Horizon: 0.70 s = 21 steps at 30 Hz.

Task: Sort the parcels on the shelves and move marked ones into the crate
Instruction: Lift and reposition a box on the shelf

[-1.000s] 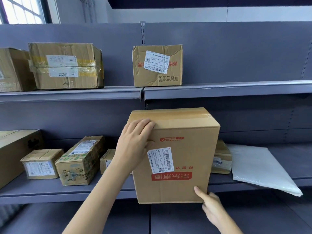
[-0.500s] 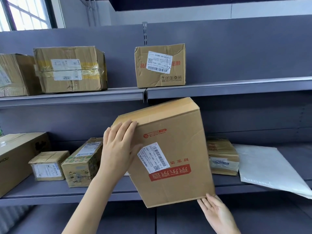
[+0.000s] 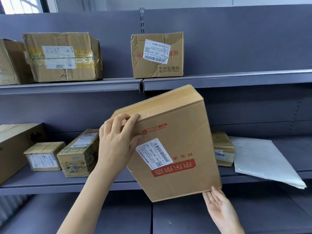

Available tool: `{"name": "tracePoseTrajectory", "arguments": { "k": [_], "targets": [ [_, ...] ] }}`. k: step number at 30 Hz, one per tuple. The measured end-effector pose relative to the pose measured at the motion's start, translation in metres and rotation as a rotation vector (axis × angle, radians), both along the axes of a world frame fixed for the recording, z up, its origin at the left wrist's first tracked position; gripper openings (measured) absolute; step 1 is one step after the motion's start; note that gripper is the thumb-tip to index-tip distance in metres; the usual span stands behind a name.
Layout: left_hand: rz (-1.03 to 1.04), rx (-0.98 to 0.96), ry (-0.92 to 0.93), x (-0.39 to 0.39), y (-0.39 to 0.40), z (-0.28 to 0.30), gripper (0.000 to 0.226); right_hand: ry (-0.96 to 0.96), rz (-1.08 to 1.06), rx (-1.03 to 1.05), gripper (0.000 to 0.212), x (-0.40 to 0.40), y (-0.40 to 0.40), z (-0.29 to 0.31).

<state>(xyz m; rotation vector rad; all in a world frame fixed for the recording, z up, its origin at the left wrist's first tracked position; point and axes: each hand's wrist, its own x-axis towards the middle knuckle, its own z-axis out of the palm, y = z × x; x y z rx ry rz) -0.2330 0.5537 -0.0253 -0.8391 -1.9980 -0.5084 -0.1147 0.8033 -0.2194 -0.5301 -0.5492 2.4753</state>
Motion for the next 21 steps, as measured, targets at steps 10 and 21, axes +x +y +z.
{"name": "tracePoseTrajectory", "arguments": {
  "k": [10, 21],
  "targets": [
    [-0.124, 0.369, -0.393, 0.001, -0.021, -0.040, 0.054, 0.124, -0.138, 0.404, 0.040, 0.018, 0.006, 0.050],
    [-0.093, 0.658, -0.847, -0.014, -0.039, -0.109, 0.060, 0.044, -0.149, 0.929, 0.059, 0.012, -0.003, 0.095]
  ]
}}
